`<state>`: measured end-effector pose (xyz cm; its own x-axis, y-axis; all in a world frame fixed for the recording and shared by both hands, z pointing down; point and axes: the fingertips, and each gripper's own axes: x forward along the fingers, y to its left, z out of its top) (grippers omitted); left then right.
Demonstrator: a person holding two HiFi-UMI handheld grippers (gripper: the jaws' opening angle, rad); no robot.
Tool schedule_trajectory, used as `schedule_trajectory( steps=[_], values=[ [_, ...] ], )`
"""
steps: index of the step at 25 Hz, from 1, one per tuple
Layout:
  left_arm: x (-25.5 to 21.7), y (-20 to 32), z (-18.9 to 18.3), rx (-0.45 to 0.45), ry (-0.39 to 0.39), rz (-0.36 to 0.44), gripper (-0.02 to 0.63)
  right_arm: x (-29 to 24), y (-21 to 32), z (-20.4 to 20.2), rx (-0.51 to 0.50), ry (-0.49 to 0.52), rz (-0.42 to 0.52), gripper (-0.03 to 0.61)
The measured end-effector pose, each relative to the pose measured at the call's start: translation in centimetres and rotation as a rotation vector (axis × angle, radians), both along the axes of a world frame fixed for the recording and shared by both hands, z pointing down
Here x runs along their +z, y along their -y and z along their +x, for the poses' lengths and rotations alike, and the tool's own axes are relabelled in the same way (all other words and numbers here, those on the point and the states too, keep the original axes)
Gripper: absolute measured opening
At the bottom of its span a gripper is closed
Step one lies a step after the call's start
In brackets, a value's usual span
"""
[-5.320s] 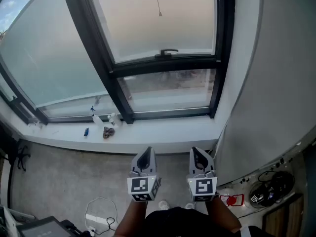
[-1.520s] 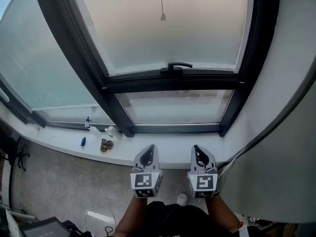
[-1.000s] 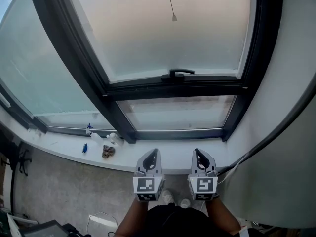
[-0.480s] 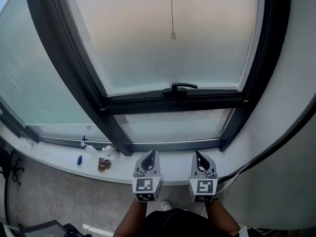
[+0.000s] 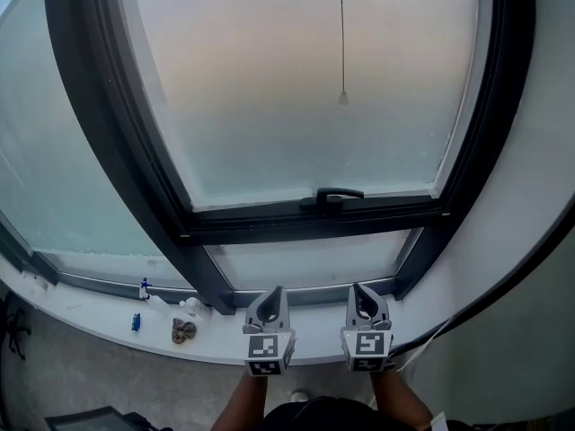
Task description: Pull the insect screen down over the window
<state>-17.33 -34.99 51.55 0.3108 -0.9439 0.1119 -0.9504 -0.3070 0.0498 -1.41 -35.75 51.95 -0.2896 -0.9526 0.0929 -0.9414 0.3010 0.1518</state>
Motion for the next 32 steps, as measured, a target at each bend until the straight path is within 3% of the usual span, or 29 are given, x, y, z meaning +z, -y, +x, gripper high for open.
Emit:
schedule_trajectory(
  steps=[8,12,18,24,32],
  values=[
    [0.1,2.5,-0.5,0.004,-0.008,0.008,0.003,-1.4,2.1,-0.2,0.009,-0.005,0.038,0.003],
    [-0.3,3.4,0.2,0.008,0.037,0.029,0.003,-1.3,2.8,-0.1,-0.011,0.011,0.025,0.003],
    [-2.3,4.7,2.1,-0.018,0.013,0.065,0.003,-2.5,3.9,1.1,-0.033,0.002,0.047,0.003],
    [-2.6,5.3,2.4,-0.055,0.041,0.065,0.002,-1.2,4.3,2.7,-0.033,0.002,0.023,0.003],
    [-3.8,6.4,3.3,-0.067,0.09,0.107,0.003,-3.5,5.5,3.6,-0.037,-0.006,0.084,0.003]
  ],
)
